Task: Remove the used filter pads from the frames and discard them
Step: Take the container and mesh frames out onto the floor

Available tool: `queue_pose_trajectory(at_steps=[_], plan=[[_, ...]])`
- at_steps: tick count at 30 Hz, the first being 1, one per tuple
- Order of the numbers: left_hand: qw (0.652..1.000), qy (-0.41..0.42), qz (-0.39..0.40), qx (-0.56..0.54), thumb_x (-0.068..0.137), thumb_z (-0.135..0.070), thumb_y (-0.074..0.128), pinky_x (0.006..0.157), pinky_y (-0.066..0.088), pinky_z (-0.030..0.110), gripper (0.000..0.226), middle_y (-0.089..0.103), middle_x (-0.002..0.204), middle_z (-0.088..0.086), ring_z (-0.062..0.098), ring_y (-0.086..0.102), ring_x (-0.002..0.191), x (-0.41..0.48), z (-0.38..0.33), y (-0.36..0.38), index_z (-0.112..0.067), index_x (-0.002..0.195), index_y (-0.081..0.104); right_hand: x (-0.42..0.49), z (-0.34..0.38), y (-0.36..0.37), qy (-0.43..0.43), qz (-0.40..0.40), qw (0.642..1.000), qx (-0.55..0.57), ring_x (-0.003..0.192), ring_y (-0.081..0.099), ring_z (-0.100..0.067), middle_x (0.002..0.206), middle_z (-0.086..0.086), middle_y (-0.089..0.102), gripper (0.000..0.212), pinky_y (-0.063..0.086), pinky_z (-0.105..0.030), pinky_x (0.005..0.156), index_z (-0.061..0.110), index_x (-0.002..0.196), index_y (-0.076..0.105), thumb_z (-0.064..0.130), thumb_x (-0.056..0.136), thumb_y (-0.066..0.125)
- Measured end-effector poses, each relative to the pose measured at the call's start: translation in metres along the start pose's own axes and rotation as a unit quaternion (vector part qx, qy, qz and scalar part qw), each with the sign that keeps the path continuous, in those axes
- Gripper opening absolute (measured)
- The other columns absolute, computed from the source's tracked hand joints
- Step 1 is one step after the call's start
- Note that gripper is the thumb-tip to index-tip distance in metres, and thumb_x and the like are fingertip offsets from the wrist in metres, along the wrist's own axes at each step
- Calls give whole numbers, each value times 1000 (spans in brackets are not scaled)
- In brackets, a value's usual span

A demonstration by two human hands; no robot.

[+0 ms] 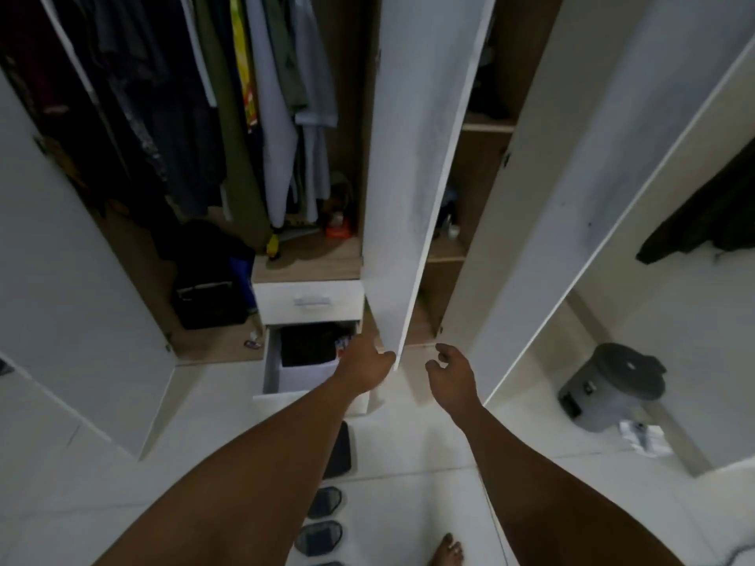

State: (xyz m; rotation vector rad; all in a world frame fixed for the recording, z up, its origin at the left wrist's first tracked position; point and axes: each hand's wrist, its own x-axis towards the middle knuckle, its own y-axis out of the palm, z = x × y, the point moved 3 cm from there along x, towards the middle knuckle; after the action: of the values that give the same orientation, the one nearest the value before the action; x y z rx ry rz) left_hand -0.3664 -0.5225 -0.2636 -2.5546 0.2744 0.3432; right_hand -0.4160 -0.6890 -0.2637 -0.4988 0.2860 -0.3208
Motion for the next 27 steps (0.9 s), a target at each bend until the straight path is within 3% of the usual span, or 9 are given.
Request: queue_pose_trajectory(at_steps=[6,9,12,14,16,18,21,24,27], plan=[[999,35,8,-4,91,-16,64,107,41,32,57,50,143,10,28,50,129,40,-75,34,-12,144,44,75,17,-56,-35,-33,999,22,122,54,-26,133,-11,58,41,40,-29,99,8,134,54,10,93,54],[999,43,10,13,91,-20,63,99,47,32,45,60,129,5,24,58,119,79,-106,61,-12,134,55,126,4,-81,-35,-38,998,31,120,55,-26,131,-11,59,40,38,-24,93,9,133,55,9,94,53],[999,36,11,11,94,-18,61,93,45,21,40,58,119,0,20,58,115,119,-130,91,-10,132,56,176,-15,-106,-38,-35,998,39,119,55,-25,129,-11,59,37,38,-24,92,9,133,55,14,96,55],[1000,20,22,11,97,-13,58,88,43,14,37,55,119,5,22,56,114,140,-145,114,-7,133,53,208,-30,-124,-29,-25,999,33,120,55,-26,130,-11,59,37,40,-26,96,9,133,55,17,97,55],[1000,-2,19,-4,97,-13,58,92,46,23,32,58,120,7,22,56,114,162,-164,132,-11,129,55,239,-40,-142,-18,-3,1000,20,121,54,-26,133,-12,57,39,40,-30,101,9,134,54,16,96,56],[999,-21,10,-23,96,-14,60,92,46,27,28,58,114,-3,17,56,108,183,-184,142,-19,122,55,272,-45,-159,-17,26,999,7,122,54,-27,135,-12,56,41,40,-30,102,10,136,53,13,95,56],[998,-50,-25,-22,86,-31,64,95,52,38,51,60,123,1,21,60,107,235,-190,152,-23,135,50,326,-41,-182,-33,44,998,-24,122,54,-27,136,-13,55,42,37,-23,95,10,137,52,12,95,55],[996,-61,-66,-11,79,-41,65,98,52,46,70,59,132,6,28,62,112,284,-192,156,-27,144,42,376,-30,-195,-39,56,997,-29,125,53,-27,138,-12,55,43,37,-25,98,10,139,51,13,96,54],[991,-78,-99,-33,95,-28,60,103,43,33,60,48,143,8,29,53,125,298,-232,146,-22,149,36,416,-12,-198,-41,61,997,-3,123,54,-29,137,-12,55,44,42,-35,105,9,139,51,13,95,54]])
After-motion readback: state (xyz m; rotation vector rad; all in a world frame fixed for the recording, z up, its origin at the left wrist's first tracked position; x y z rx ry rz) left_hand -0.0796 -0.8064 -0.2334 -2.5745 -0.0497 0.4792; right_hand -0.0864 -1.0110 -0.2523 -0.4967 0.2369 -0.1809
